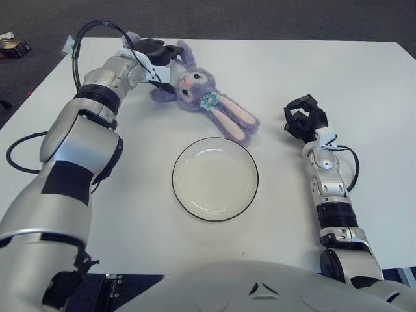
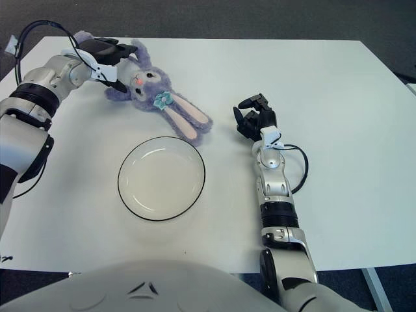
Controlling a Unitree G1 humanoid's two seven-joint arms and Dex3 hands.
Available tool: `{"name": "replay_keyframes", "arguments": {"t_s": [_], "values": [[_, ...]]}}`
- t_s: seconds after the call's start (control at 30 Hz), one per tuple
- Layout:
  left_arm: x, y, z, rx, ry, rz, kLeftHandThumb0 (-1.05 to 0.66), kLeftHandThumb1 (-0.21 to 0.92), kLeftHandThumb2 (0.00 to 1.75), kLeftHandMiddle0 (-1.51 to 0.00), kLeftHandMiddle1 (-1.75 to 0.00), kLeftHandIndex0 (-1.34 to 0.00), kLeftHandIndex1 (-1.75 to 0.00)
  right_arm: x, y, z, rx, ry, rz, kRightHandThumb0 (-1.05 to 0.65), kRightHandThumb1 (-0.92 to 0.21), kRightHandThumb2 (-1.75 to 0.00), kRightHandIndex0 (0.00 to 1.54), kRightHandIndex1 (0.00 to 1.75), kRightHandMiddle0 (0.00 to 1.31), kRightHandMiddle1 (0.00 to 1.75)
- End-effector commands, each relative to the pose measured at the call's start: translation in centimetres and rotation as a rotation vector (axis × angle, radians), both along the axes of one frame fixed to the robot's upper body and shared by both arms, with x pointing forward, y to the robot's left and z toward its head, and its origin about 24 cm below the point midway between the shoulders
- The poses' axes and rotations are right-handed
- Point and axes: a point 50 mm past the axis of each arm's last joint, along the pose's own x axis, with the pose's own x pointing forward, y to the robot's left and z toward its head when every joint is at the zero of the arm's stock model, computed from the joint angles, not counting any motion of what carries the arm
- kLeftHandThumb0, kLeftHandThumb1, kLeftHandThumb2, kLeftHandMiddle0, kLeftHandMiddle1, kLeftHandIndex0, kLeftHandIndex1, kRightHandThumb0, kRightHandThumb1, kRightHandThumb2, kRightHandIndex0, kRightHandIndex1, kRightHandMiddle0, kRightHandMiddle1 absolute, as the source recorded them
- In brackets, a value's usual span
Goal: Put the doll into the plate.
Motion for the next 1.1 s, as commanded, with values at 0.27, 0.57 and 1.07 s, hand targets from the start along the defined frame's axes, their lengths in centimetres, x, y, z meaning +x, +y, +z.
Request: {"name": "replay_keyframes", "arguments": {"t_s": [0.27,0.57,1.07], "values": [[0.2,-0.4,0.2,-0.002,0.017,0.019,-0.70,0.81,0.00,-0.25,0.00,-0.26,0.00,-1.4,-1.0,-3.2,-0.008,0.155,-0.024,-0.38,-0.78,-0.60,0.75,1.66,0.40,1.62],[0.3,-0.8,-0.4,0.002,0.056,0.035,-0.68,0.79,0.00,-0.25,0.00,-0.25,0.00,-1.3,-1.3,-3.1,-0.013,0.153,-0.020,-0.38,-0.78,-0.61,0.75,1.67,0.40,1.62],[0.4,-1.1,-1.0,0.025,0.035,0.066,-0.67,0.77,0.00,-0.22,0.00,-0.24,0.00,-1.6,-1.5,-2.9,-0.023,0.152,-0.010,-0.38,-0.77,-0.61,0.75,1.67,0.40,1.62]]}}
